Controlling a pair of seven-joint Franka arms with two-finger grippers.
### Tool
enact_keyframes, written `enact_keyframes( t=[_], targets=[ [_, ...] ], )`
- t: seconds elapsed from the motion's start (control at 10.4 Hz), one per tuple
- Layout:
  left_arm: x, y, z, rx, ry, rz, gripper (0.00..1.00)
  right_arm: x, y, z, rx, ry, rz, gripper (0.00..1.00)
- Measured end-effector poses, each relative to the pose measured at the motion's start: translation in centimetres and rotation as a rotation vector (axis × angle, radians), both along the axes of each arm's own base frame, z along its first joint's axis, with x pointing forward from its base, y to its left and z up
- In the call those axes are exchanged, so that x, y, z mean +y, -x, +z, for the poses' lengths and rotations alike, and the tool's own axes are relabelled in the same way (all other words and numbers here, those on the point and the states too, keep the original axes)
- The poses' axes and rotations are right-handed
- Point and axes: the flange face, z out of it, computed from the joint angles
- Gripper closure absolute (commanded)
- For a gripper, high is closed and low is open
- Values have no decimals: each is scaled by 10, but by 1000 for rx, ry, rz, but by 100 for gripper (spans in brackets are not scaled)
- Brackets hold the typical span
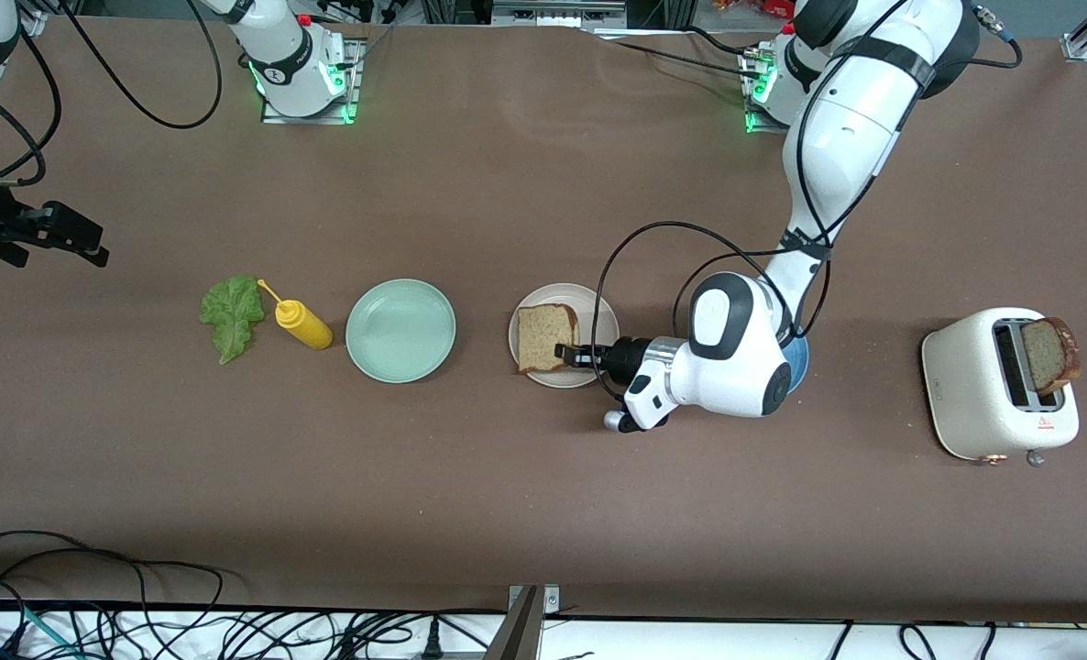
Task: Make sandwich on beige plate with both arms
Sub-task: 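Carry the bread slice over the beige plate and lower it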
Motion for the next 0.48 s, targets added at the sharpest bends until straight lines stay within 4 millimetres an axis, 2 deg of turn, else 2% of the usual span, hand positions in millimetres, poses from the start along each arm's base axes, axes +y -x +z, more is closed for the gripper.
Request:
enact_keyframes(
  t=[0.48],
  targets=[
    [14, -5, -5, 0, -12, 11, 100, 0, 0, 0, 0, 0, 0, 0]
  ],
)
